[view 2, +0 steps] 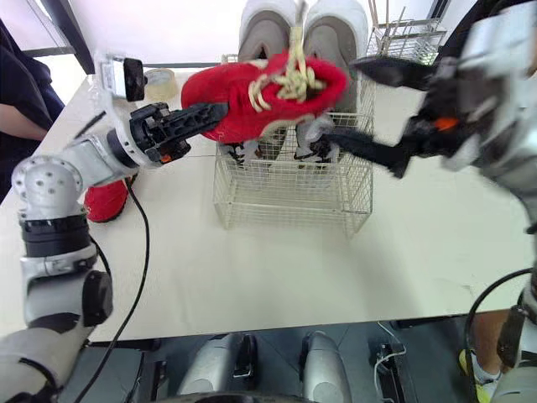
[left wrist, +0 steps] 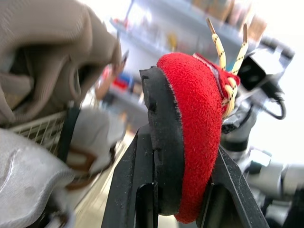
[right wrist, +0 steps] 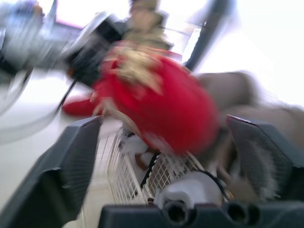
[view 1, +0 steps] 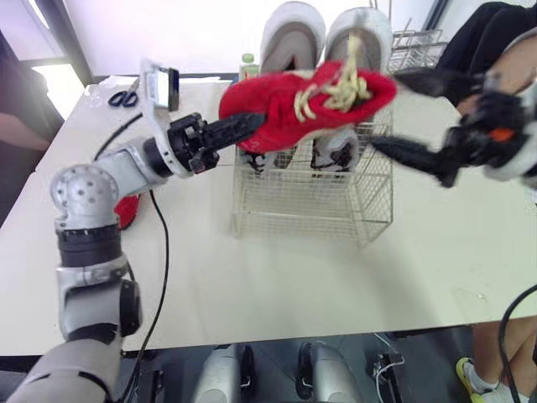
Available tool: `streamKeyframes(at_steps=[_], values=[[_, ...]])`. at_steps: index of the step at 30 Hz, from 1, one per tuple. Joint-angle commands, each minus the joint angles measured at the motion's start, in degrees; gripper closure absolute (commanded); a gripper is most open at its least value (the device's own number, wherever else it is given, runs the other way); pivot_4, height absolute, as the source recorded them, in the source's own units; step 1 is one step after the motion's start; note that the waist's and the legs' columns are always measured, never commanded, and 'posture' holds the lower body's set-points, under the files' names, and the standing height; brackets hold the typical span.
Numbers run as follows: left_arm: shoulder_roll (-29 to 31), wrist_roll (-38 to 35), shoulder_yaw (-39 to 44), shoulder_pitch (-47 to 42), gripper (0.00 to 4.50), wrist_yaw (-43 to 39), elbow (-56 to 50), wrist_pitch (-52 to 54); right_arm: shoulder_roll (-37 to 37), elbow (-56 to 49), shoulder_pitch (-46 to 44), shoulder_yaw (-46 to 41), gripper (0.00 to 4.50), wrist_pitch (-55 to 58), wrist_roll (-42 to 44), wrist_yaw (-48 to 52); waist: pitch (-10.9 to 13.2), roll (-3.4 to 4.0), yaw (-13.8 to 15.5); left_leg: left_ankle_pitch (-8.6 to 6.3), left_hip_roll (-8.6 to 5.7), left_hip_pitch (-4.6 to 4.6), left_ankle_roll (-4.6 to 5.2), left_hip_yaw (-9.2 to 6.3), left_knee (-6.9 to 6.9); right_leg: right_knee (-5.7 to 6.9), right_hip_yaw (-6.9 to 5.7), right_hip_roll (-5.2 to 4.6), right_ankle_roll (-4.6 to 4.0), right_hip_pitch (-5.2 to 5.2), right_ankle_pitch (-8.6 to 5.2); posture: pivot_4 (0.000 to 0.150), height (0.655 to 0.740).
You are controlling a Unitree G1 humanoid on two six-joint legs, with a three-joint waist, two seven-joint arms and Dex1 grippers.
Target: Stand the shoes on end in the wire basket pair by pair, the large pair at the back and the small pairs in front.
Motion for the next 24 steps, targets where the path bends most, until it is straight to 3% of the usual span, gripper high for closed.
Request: streamKeyframes(at_steps=[1,4,9,15,24], values=[[-2.42,-5.19,3.99,-0.76,4.21,5.35,-3.71,-2.24,2.53,1.1,3.93,-8.12,0.05,4.47,10.58,-6.78,0.01,-0.01,-0.09,-0.01,0.0,0.0,0.01,0.0,0.0,-0.01,0.0,0.0,0.0,0.0,0.0,0.15,0.74],[-4.57,-6.56,4.34,-0.71,4.21,7.79,-4.88,-3.5,6.93,1.05,6.2,-9.7,0.05,3.83,15.64,-12.38,-0.01,-0.02,-0.11,-0.01,0.0,0.01,0.02,0.03,0.0,0.02,0.02,0.0,-0.01,-0.01,0.01,0.15,0.74],[-7.82,-7.46,3.3,-1.14,4.21,10.1,-6.09,-6.08,17.18,-3.05,3.39,-2.5,0.05,0.29,21.02,-20.97,-0.01,-0.01,-0.26,0.0,0.0,0.1,0.0,0.09,-0.01,0.21,0.08,0.03,-0.01,-0.06,0.01,0.15,0.74],[-10.08,-6.85,1.71,-0.64,4.21,10.67,-6.88,-7.94,27.79,-4.38,-1.58,6.87,0.05,-4.57,17.75,-24.3,-0.01,-0.01,-0.08,0.01,-0.01,0.09,-0.02,0.1,0.0,0.28,0.08,0.06,0.0,-0.11,0.0,0.15,0.74],[-11.46,-5.99,-0.4,0.26,4.21,10.52,-8.07,-9.62,31.49,-2.39,-4.84,11.98,0.05,-7.86,13.51,-21.17,-0.01,0.0,-0.29,0.0,-0.03,0.05,0.01,0.11,0.01,0.27,0.08,0.06,0.0,-0.13,0.0,0.15,0.74]])
